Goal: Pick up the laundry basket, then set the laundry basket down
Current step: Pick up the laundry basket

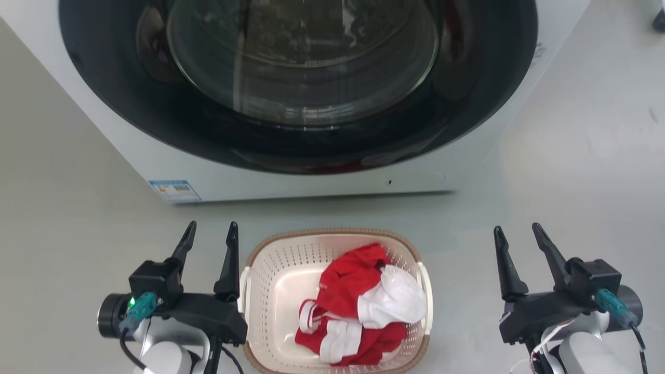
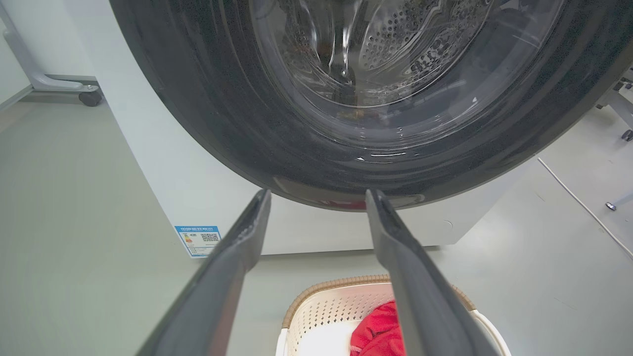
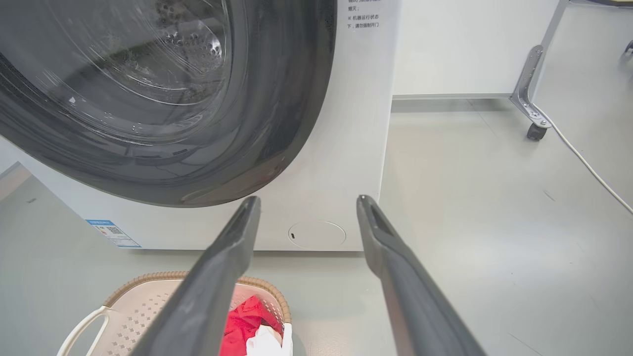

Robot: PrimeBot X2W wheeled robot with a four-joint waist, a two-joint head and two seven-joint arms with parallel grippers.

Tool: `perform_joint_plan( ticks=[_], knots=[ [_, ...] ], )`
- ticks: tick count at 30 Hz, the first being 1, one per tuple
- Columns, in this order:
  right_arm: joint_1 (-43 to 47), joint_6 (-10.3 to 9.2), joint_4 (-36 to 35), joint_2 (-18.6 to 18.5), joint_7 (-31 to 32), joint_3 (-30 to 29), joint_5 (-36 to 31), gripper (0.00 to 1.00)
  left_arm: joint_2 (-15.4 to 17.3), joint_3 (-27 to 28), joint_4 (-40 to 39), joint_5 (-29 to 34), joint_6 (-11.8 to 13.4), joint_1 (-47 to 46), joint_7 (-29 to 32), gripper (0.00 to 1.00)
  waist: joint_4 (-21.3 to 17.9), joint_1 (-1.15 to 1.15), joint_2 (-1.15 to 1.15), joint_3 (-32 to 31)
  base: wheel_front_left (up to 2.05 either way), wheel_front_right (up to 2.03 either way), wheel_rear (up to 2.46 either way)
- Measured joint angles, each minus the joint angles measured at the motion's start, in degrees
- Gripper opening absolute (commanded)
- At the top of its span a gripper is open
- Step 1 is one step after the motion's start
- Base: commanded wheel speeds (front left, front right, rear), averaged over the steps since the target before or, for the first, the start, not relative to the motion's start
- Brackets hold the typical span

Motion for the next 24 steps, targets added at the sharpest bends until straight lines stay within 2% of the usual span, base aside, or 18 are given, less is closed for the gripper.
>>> perform_joint_plan(
  ticks=[10, 20, 24],
  knots=[
    [-5.37, 0.56, 2.66, 1.13, 0.56, 0.86, -0.2, 1.0, -0.69, -0.02, 4.2, -0.03, -0.52, -5.96, 1.74, 1.0, -0.12, 0.01, 0.0, 8.44, 0.0, 0.0, 0.0],
    [-12.47, 2.74, 6.43, 2.08, 2.55, 3.53, -1.88, 1.0, -1.0, 0.02, 10.66, -0.74, -2.13, -13.22, 3.53, 1.0, -0.42, 0.0, 0.0, 16.97, 0.0, 0.0, 0.0],
    [-15.23, 3.65, 7.98, 2.25, 3.3, 4.25, -2.26, 1.0, -1.66, -0.23, 13.38, -1.65, -3.59, -16.53, 4.49, 1.0, -0.39, 0.0, 0.01, 20.42, 0.0, 0.0, 0.0]
  ],
)
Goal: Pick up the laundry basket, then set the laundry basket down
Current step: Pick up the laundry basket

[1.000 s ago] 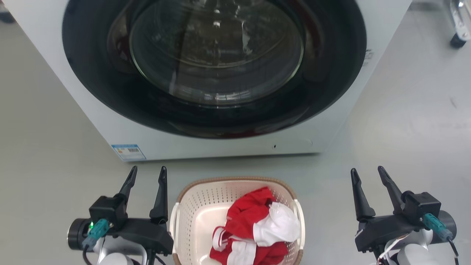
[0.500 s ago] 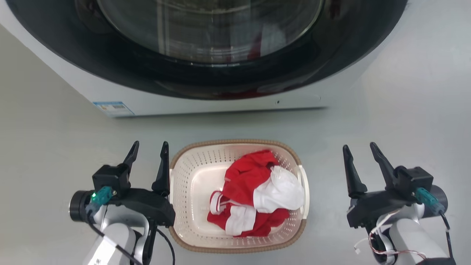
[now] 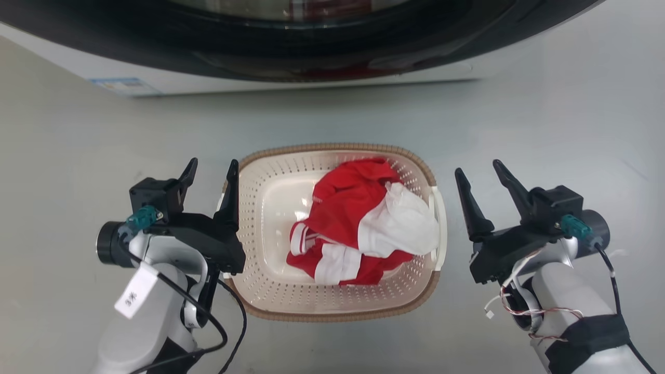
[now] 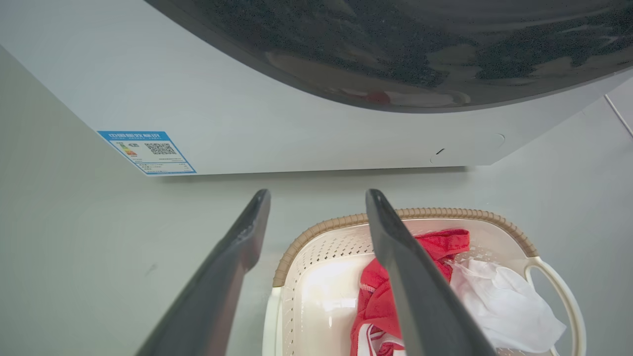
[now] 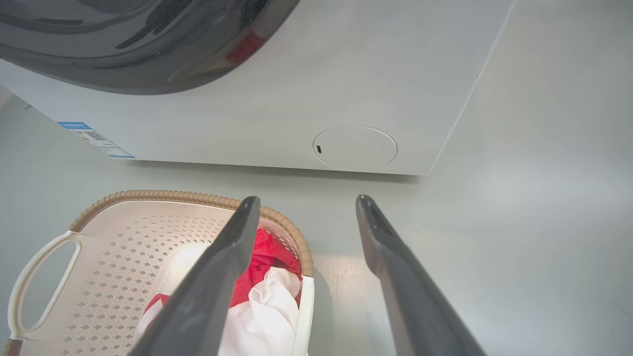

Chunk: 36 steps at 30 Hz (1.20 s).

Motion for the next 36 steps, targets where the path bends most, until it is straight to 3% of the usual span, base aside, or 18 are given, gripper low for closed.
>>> perform_joint_plan(
  ticks=[14, 35, 36],
  knots=[
    [-4.0, 1.91, 7.16, 2.63, 0.73, 2.2, -0.42, 1.0, -0.49, -0.09, 10.99, -1.42, -4.0, -5.61, 1.44, 1.0, 0.23, 0.0, 0.0, 9.17, 0.0, 0.0, 0.0],
    [-9.89, 3.31, 17.73, 4.85, 2.33, 3.59, 1.52, 1.0, -1.31, 0.1, 24.47, -4.04, -7.58, -11.4, 3.26, 1.0, 0.23, -0.01, 0.0, 14.47, 0.0, 0.0, 0.0],
    [-10.05, 3.43, 18.05, 4.89, 2.33, 3.66, 1.7, 0.65, -1.43, 0.08, 24.9, -4.04, -7.65, -11.55, 3.27, 0.54, 0.27, -0.01, 0.0, 14.53, 0.0, 0.0, 0.0]
  ],
)
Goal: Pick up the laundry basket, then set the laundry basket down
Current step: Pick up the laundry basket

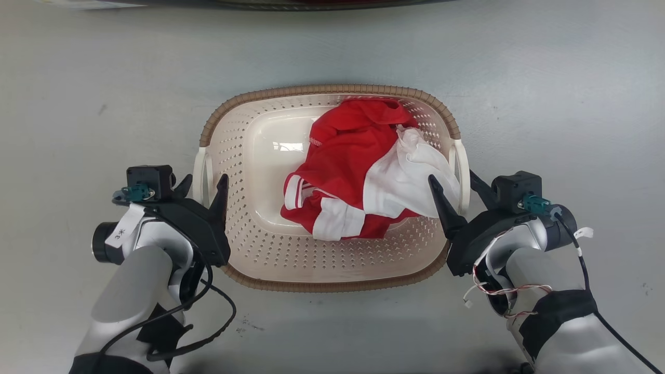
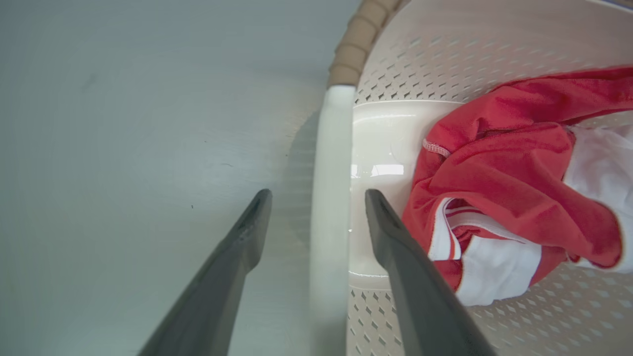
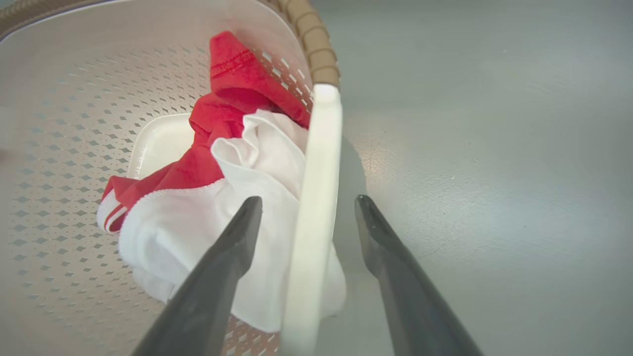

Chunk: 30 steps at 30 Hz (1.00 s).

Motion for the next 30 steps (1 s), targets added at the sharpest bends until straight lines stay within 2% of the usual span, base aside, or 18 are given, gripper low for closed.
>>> perform_joint_plan(
  ticks=[1, 2, 16, 30],
  knots=[
    [-0.2, 0.08, 0.32, 0.1, 0.15, 0.03, 0.38, 0.17, -0.09, -0.02, 0.48, -0.04, -0.46, -0.13, 0.02, 0.0, 0.04, 0.0, 0.0, 0.04, 0.0, 0.0, 0.0],
    [-0.41, 0.26, 0.74, 0.13, 0.45, 0.22, 0.68, 0.0, -0.19, -0.09, 0.94, -0.05, -0.53, -0.33, 0.2, 0.0, 0.08, 0.0, 0.0, 0.08, 0.0, 0.0, 0.0],
    [-2.53, 0.75, 5.24, 0.48, 0.53, 0.7, 2.14, 0.0, -1.6, -0.44, 5.92, -1.35, -1.88, -1.91, 0.79, 0.0, 0.52, 0.0, -0.01, -1.05, 0.0, 0.0, 0.0],
    [-3.45, 1.52, 10.29, 0.63, 2.03, 0.77, 4.48, 0.0, -3.44, -0.77, 10.31, -4.11, -2.38, -4.44, 4.42, 0.0, 0.55, 0.0, -0.01, -6.27, 0.0, 0.0, 0.0]
  ],
)
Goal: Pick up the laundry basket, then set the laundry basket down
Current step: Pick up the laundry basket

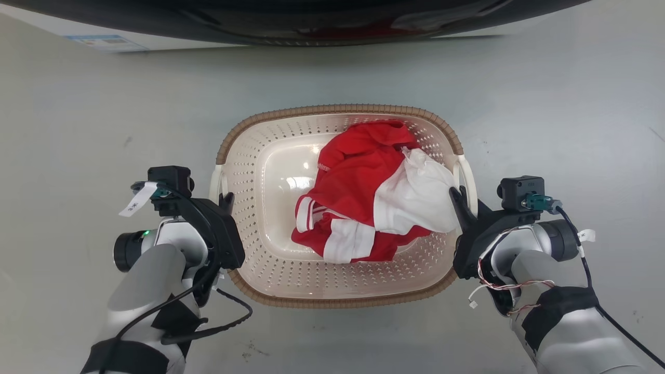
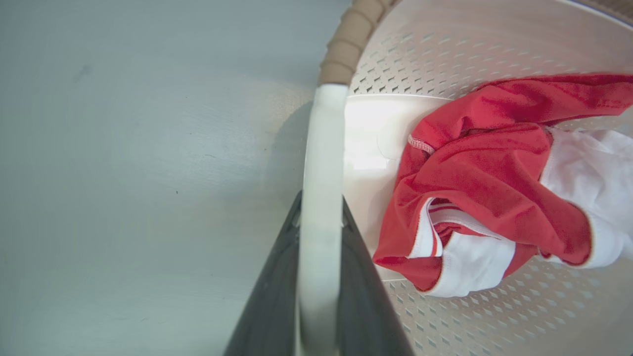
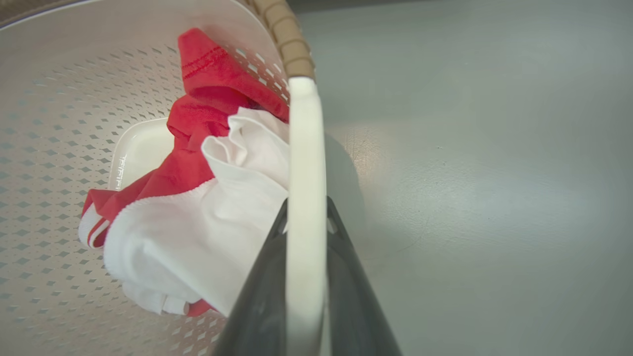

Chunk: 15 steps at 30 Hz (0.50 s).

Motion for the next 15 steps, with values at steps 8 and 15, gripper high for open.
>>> perform_joint_plan(
  ticks=[8, 15],
  knots=[
    [-0.7, 0.59, 3.87, 0.33, 3.52, 0.54, 1.08, 0.0, -0.81, -0.14, 3.11, -1.94, -0.07, -0.59, 4.6, 0.0, 0.01, 0.0, 0.0, -5.07, 0.0, 0.0, 0.0],
    [-1.02, 1.02, 6.56, 0.35, 6.44, 0.88, 2.18, 0.0, -1.32, -0.27, 5.01, -4.05, -0.08, -0.62, 8.61, 0.0, 0.04, -0.01, 0.0, -10.39, 0.0, 0.0, 0.0]
  ],
)
